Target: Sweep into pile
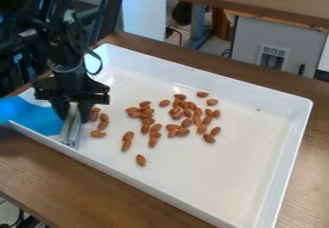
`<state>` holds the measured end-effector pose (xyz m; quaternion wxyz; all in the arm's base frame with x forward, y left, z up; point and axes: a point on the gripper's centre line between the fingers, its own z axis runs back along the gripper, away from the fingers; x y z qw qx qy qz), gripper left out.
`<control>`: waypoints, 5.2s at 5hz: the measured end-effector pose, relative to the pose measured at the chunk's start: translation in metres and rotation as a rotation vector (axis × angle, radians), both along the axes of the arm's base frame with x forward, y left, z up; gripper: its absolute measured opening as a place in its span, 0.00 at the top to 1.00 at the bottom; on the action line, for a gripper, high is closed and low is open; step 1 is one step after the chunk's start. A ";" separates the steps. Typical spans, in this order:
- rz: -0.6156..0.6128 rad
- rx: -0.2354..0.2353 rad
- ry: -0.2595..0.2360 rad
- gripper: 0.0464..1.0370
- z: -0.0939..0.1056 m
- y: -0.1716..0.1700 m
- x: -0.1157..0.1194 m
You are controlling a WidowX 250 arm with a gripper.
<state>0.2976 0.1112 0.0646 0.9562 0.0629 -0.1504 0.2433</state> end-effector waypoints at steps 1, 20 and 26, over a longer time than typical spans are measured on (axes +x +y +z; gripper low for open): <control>0.003 -0.010 0.013 0.68 0.000 -0.014 0.007; 0.144 0.105 0.033 0.68 -0.004 -0.114 -0.016; 0.183 0.010 0.000 0.68 0.041 -0.195 0.056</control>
